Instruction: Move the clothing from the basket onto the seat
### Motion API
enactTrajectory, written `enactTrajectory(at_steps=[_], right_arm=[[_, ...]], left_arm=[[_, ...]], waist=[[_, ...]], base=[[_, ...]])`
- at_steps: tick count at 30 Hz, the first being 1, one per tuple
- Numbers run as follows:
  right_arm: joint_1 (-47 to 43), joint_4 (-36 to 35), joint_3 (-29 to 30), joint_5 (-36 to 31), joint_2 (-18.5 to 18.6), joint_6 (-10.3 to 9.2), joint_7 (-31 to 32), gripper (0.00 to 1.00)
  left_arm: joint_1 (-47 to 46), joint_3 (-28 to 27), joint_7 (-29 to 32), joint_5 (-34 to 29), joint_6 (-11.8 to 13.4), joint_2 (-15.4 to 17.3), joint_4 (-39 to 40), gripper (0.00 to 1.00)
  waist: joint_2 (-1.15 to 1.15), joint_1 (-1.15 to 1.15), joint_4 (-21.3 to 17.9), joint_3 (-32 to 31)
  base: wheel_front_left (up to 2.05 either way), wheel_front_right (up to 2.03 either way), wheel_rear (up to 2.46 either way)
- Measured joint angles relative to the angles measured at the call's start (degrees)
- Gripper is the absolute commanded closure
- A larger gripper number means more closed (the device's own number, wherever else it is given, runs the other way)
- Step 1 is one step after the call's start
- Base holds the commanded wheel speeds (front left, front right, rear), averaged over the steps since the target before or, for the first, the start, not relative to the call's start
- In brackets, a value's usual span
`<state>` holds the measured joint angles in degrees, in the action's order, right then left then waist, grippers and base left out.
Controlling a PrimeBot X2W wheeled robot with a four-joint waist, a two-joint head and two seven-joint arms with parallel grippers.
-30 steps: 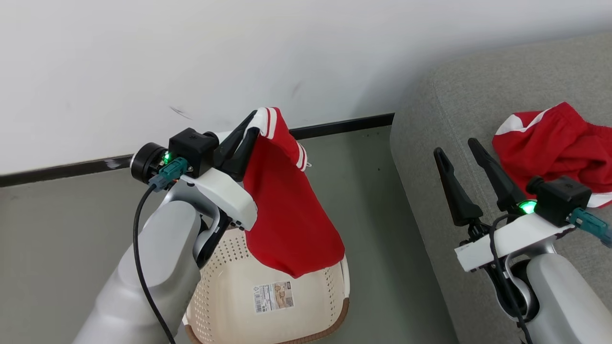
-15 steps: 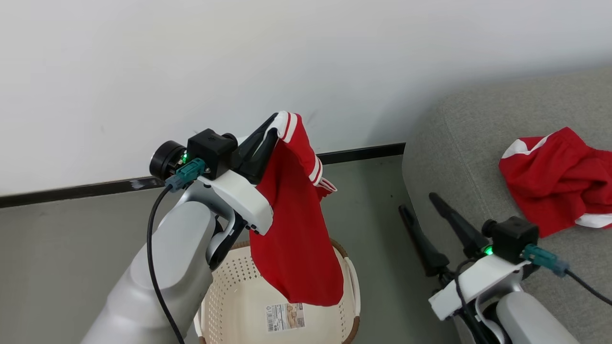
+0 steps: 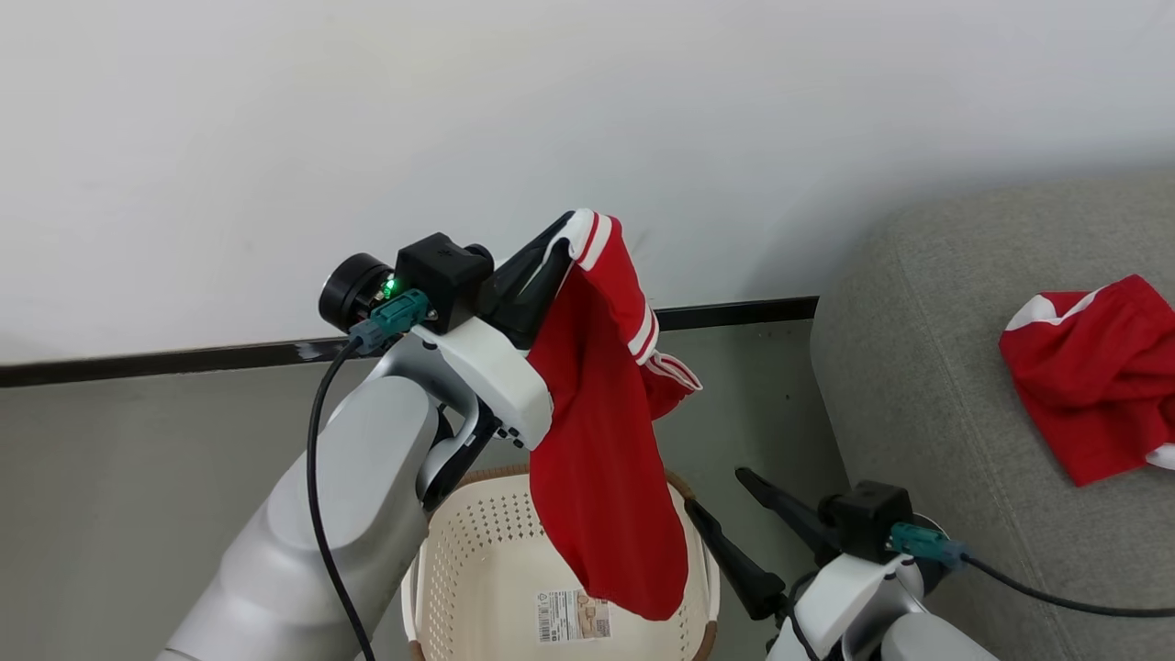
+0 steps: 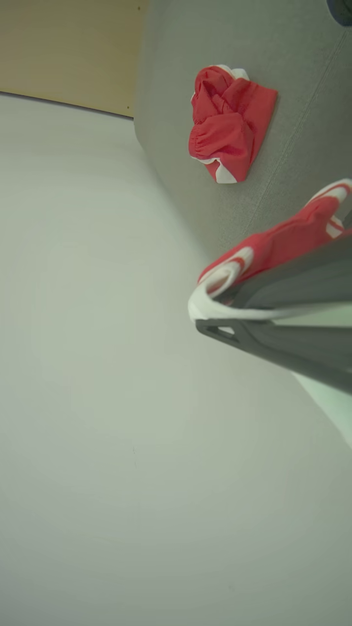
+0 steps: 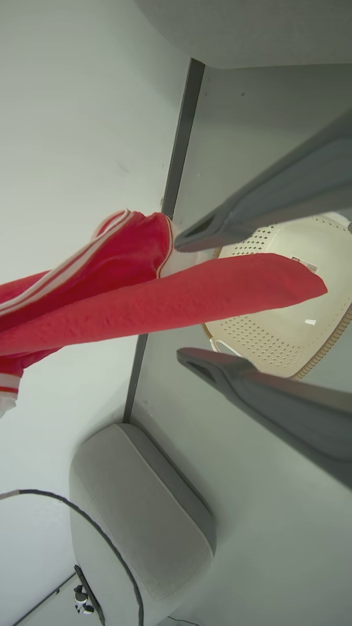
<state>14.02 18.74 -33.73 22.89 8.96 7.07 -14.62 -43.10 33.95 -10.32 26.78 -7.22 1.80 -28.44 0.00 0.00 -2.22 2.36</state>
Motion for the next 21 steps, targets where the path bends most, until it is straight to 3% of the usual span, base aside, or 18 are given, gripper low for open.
enactTrajectory(at_steps=[21], right_arm=[[11.71,11.61,-6.28,1.08,-1.54,0.0,0.0,0.0]], left_arm=[[-2.2,8.68,2.2,6.22,0.0,0.04,7.98,1.0]], waist=[[0.0,0.0,4.26,0.52]], base=[[0.0,0.0,0.0]])
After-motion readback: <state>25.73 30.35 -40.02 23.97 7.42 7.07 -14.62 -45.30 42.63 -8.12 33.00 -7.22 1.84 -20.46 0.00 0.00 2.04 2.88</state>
